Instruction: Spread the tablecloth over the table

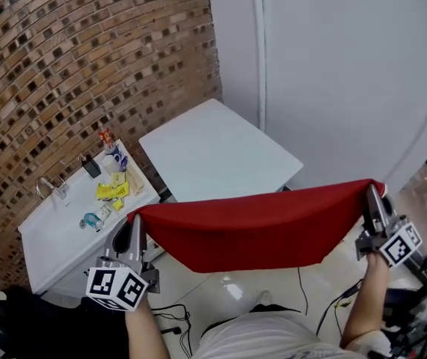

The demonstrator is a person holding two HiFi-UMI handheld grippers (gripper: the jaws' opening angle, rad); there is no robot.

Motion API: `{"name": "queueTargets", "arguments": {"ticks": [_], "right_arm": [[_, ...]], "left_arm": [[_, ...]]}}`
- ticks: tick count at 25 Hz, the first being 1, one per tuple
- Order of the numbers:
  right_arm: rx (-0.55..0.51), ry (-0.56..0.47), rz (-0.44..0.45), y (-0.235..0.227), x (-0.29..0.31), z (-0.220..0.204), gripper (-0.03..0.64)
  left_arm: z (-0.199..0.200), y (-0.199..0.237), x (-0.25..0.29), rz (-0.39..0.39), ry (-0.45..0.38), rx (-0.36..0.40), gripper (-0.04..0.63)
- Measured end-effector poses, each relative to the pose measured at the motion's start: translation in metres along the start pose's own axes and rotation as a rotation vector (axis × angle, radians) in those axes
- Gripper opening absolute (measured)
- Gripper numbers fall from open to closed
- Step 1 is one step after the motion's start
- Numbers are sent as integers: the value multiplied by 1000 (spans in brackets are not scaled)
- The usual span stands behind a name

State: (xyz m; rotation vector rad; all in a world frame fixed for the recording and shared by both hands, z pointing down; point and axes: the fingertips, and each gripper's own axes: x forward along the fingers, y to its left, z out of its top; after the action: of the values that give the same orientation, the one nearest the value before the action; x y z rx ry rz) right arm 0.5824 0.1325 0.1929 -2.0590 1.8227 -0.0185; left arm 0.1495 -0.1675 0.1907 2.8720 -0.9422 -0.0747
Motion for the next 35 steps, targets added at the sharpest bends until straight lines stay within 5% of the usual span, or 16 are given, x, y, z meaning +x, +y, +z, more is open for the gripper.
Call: {"name": "queueTargets", "arguments": {"ticks": [15,27,35], "right_arm": [[65,67,23,-122,81,-27,23],[145,171,155,-171,311,-76,23],[225,278,186,-199,425,-141,23]], "left_arm": [[-41,-17,119,83,61,-11,20],[-67,72,204,258,84,-42,20],[-91,114,251,386,133,32,20]]}}
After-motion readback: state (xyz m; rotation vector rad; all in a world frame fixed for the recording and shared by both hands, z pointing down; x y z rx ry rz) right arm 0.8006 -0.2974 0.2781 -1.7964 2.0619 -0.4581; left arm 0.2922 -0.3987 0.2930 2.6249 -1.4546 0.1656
